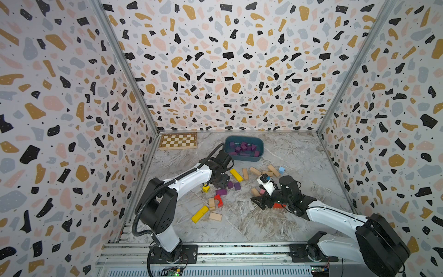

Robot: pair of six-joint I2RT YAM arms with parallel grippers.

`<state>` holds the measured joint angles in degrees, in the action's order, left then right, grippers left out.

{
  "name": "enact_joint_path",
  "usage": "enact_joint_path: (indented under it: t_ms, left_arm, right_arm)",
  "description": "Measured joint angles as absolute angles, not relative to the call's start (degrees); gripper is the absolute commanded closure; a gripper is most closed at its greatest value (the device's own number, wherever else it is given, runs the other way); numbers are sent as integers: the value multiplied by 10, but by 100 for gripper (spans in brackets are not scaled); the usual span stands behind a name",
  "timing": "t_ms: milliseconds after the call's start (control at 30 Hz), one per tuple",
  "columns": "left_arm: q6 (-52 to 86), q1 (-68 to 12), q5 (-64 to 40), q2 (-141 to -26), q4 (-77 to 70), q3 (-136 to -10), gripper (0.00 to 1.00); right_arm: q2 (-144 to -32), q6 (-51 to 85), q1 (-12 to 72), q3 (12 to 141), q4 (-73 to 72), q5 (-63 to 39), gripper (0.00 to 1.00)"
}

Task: Pick purple bricks into the storage bin
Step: Pick up the building block from the center of the board.

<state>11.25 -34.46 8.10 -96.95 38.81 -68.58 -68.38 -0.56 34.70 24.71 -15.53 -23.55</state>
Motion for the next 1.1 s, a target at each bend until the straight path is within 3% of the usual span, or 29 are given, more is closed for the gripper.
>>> enact_joint_path:
  t_ms: [367,533,900,1100]
  left_arm:
    - [73,-303,49,-990,386,-689,35]
    - [62,-288,33,-1000,378,-691,47]
    - [55,-286,13,-1031,357,-695,48]
    - [57,-280,3,-1037,342,-697,56]
  right_arm:
    - [-724,2,318,247,-166,-253,11]
    - [-748,2,315,247,-167,-265,12]
    - [-768,3,306,249,-168,-282,14]
    - [-770,4,305,251,-173,-289,14]
